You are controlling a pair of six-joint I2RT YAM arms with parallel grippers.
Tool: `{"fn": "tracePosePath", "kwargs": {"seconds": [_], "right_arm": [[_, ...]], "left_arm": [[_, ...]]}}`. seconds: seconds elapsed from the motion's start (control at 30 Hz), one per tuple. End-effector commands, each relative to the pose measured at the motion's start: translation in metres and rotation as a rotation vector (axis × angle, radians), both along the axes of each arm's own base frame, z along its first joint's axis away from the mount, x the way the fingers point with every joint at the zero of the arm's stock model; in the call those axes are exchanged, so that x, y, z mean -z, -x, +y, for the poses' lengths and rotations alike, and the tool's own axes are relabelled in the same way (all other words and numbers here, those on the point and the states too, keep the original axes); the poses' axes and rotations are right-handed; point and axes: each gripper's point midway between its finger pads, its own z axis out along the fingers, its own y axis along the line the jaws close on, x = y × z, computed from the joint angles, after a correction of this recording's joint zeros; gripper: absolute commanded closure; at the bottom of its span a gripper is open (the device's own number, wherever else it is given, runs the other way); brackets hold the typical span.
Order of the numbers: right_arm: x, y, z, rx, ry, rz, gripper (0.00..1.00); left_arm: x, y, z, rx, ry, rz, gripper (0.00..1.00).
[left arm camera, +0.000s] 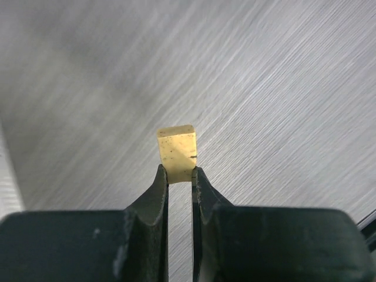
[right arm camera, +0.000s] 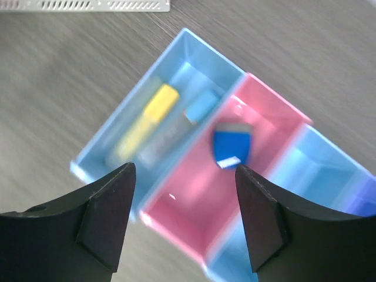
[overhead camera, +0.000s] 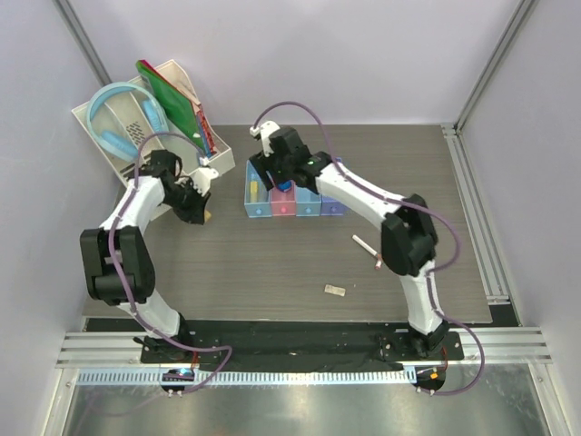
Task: Sort the stationery into containers
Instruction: Place the stationery in the storage box, then pick up the stationery from the center of the board, then place the stationery in the storage box.
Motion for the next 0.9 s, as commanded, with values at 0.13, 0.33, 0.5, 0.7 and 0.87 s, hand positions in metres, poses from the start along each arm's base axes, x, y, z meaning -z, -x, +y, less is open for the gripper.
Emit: {"fn": "tracePosePath", "kwargs": {"seconds": [0.13,0.33,0.5,0.7,0.87], "right_arm": [[-0.067,0.088,-0.089,-0.286,0.232,-0.156,0.25],[0.026,0.186,-0.144,-0.505,0.367,0.130,0.28],[0.049,0.217,-0.168,-0.537,0.385,0.154,0.30],[0.074,0.235,-0.185,-0.555,0.418,0.188,0.30],[0.085,0.255,-0.186,-0.609,0.405,0.257,0.30]], "left_arm": [[-0.101,-0.026,-0.071,-0.021,0.204,-0.211,1.00],[-0.132,-0.053,-0.153,-0.063,0.373,-0.230,1.00],[-0.131,-0.082,-0.207,-0.107,0.439,-0.135,1.00],[-0.103,-0.113,-0.263,-0.138,0.429,-0.068,1.00],[-0.086,-0.112,-0.302,-0.106,0.419,-0.023,1.00]]}}
